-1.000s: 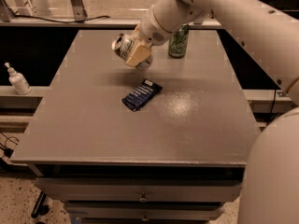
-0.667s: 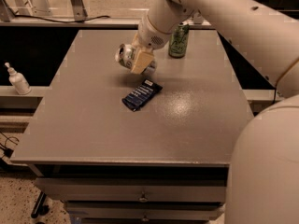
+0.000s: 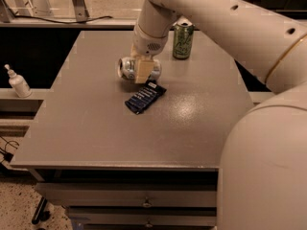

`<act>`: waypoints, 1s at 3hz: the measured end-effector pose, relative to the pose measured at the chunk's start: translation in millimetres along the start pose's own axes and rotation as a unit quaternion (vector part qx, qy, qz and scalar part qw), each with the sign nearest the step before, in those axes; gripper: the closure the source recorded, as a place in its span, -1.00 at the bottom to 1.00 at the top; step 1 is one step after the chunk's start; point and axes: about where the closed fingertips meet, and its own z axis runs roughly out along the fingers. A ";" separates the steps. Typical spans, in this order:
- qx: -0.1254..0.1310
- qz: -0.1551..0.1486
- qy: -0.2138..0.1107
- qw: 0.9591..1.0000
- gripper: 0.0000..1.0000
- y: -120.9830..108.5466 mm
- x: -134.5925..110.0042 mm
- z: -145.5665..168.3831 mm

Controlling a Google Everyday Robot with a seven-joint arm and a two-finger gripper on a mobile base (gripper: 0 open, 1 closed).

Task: Knock 7up can over

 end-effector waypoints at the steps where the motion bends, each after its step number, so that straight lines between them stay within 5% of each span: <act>1: -0.013 -0.017 0.015 1.000 0.17 4.5 -5.6 7.6; 3: -0.027 -0.036 0.021 0.999 -0.78 8.7 -14.6 15.0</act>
Offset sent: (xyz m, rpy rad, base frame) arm -0.0097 0.0144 -0.0087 -0.0753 0.0093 0.0684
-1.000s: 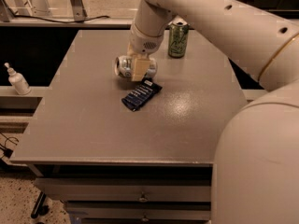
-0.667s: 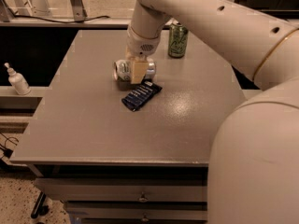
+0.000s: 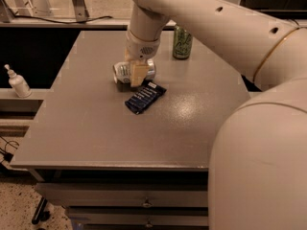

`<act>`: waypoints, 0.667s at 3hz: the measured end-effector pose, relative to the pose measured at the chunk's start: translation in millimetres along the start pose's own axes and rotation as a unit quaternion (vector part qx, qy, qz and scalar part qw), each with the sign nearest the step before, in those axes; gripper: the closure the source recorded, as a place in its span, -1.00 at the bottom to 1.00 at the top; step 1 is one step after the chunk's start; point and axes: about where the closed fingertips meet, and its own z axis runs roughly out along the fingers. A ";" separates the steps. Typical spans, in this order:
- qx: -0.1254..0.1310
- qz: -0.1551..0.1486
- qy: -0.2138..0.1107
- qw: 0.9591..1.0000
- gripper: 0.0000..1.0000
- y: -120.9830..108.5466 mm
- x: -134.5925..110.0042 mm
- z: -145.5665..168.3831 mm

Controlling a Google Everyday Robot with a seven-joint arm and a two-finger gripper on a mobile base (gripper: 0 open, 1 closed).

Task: Knock 7up can over

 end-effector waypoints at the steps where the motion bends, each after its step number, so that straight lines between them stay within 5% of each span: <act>1: -0.011 -0.014 0.004 1.000 -1.00 2.9 -5.8 4.0; 2: -0.011 -0.014 0.004 1.000 -1.00 2.7 -5.4 3.3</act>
Offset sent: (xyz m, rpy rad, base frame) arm -0.0029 0.0076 0.0017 -0.0125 0.0054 0.0323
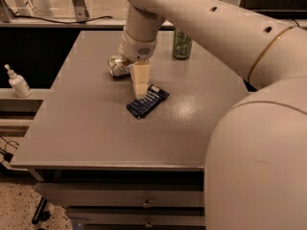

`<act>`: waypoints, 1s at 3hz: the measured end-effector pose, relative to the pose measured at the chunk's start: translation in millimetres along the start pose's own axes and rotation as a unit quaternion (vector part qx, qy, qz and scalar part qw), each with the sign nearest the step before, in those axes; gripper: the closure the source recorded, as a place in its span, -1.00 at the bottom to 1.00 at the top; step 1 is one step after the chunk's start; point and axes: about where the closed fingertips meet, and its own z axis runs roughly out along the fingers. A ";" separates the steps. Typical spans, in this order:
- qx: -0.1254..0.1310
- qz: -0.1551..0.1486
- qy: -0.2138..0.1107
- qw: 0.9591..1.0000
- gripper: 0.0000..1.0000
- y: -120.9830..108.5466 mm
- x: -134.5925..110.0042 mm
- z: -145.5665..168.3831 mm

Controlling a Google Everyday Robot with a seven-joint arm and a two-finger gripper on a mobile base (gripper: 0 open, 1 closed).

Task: Knock 7up can over

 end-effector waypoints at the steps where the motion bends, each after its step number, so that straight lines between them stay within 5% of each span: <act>1: 0.014 0.013 -0.001 1.000 -1.00 -6.6 7.4 -10.0; 2: 0.058 0.055 -0.028 0.996 -1.00 -21.4 27.5 -40.6; 3: 0.105 0.111 -0.082 0.985 -1.00 -25.0 52.2 -73.8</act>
Offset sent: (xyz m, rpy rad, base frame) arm 0.0486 -0.0641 0.0822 0.2412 -0.1111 -0.2421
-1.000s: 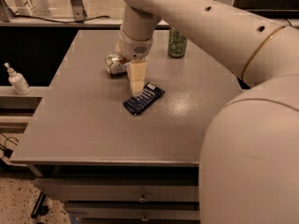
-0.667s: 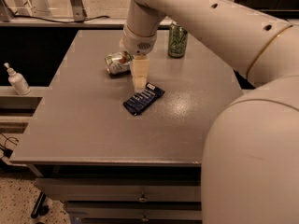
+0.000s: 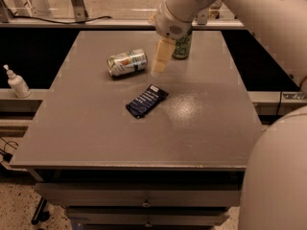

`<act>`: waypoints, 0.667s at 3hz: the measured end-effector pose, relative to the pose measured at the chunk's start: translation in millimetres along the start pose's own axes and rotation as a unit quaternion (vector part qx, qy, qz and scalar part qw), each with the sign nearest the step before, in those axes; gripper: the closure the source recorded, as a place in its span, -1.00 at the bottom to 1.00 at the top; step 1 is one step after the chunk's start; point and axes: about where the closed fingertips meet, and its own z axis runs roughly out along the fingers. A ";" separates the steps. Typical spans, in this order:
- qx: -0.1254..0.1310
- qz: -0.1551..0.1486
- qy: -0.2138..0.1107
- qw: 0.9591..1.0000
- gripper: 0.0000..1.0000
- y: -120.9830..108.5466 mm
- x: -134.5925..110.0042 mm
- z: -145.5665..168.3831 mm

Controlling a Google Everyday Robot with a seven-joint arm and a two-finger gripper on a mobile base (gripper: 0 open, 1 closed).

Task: Knock 7up can over

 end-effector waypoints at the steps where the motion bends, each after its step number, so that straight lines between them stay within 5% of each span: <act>1: 0.038 0.056 -0.069 0.995 -1.00 2.2 17.0 -33.8; 2: 0.072 0.107 -0.151 0.980 -1.00 18.4 37.3 -65.6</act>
Offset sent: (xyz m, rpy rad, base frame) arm -0.0589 -0.1438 0.0582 0.6592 -0.0214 -0.2702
